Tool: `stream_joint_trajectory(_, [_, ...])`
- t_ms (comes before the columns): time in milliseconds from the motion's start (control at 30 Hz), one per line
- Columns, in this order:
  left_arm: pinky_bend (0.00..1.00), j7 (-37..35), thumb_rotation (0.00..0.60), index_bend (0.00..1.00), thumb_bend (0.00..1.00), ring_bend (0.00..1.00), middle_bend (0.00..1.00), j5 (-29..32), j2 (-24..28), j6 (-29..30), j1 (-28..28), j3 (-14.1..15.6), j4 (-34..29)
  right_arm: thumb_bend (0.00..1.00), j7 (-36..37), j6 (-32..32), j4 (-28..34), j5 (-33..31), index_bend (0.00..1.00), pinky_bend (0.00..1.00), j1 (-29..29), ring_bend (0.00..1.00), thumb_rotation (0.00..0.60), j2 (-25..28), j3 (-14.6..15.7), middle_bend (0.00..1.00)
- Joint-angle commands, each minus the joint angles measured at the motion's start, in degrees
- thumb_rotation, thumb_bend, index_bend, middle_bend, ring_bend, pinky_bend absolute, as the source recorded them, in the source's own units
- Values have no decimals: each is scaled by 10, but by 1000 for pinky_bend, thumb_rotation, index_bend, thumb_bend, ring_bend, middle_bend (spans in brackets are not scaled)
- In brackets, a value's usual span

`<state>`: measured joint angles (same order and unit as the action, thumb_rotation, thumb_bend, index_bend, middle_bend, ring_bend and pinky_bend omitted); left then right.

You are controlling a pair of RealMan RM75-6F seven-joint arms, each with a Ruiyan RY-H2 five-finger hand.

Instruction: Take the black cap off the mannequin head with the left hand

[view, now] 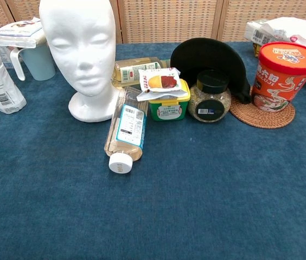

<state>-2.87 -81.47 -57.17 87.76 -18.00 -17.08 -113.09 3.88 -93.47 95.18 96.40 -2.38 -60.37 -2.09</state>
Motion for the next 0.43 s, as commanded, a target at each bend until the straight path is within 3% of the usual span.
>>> stream_joint_trajectory(33, [214,-123,600,0,77,10,0,-7,33,3,94,100,54,249,-2,-10,0,2,157,0,5,0,600,-2,-1,0])
stream_joint_trajectory(133, [193,-188,600,0,79,0,0,-30,24,18,120,123,90,249,-17,-22,-6,-6,157,0,8,0,600,-7,-11,0])
stream_joint_trajectory(433, [163,-173,600,0,82,0,0,-34,8,17,138,141,123,247,-16,-25,-10,-22,157,0,9,0,600,-10,-21,0])
